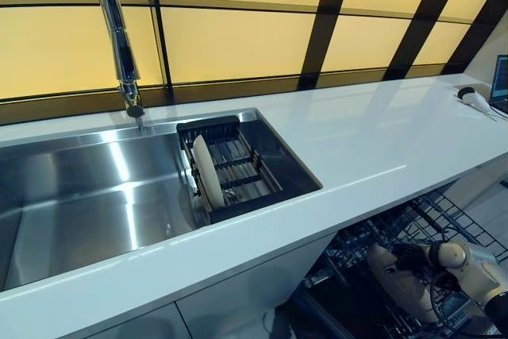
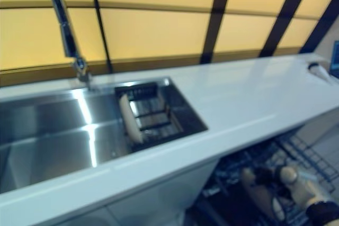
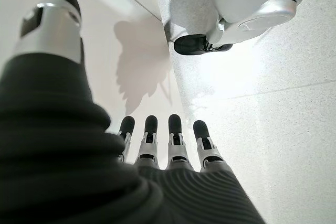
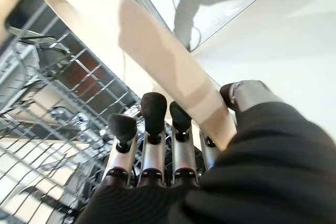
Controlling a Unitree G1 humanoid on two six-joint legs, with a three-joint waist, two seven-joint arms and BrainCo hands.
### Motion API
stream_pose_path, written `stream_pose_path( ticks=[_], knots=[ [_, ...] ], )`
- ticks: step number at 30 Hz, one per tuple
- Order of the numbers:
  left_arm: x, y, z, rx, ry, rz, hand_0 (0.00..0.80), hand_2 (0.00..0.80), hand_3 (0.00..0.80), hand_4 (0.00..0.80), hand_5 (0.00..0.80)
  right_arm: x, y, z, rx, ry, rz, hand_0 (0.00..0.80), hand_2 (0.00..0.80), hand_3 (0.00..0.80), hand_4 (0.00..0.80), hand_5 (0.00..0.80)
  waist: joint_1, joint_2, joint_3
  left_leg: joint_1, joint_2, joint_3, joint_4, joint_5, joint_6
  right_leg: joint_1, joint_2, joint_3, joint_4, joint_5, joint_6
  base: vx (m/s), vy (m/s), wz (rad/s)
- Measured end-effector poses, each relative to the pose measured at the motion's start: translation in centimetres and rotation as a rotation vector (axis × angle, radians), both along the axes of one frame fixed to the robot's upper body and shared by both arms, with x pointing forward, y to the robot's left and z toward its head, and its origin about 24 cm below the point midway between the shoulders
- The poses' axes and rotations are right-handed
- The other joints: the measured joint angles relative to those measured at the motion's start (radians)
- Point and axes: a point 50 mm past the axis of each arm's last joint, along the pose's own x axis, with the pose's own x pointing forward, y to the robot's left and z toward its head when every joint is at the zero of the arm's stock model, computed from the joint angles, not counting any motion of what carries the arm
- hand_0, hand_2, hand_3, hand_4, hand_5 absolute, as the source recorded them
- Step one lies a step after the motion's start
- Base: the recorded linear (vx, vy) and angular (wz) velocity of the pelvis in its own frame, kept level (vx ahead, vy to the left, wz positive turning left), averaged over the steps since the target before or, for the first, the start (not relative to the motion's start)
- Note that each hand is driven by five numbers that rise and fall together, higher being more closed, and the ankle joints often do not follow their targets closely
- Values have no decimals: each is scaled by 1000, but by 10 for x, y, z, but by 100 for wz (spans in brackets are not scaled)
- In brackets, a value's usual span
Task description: Take plates into dishwasher
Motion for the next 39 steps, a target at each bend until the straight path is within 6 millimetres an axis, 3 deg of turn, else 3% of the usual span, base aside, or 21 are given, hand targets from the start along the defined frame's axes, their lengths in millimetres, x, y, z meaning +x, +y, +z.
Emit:
stream_pose_path(
  ticks=[9,18,27,28,29,39],
  knots=[
    [6,-2,1,-11,-20,-15,0,0,0,0,0,-7,-9,-30,-26,59,-119,800,800,800,800,800,27,25,-11,-10,-2,-19,-2,5,0,2,1,-21,0,-4,0,-7,-6,5],
    [9,-4,1,-19,-35,-44,0,0,0,0,0,-8,-17,-43,-44,82,-231,800,800,800,800,800,55,36,-15,-16,-4,-35,-5,11,0,5,2,-36,0,-5,-1,-12,-1,5],
    [10,-4,1,-25,-37,-48,0,0,0,0,0,-5,-20,-46,-60,86,-277,800,800,800,800,800,54,49,-14,-20,-7,-54,-23,25,0,5,4,-53,0,-7,-1,-17,4,6],
    [10,-4,1,-25,-38,-48,0,0,0,0,0,-5,-20,-45,-62,84,-280,536,536,536,536,536,53,51,-14,-21,-7,-55,-23,25,0,5,4,-53,0,-7,-1,0,0,0],
    [10,-4,1,-25,-38,-48,0,0,0,0,0,-5,-20,-45,-64,81,-282,0,0,0,0,0,53,51,-14,-21,-7,-55,-23,25,0,5,4,-54,0,-7,-1,0,0,0],
    [12,-4,2,-23,-43,-47,0,0,0,0,0,3,-25,-29,-93,27,-273,0,0,0,0,0,48,60,-8,-25,-8,-57,-23,25,0,3,5,-53,0,-8,-1,0,0,0]
  ],
)
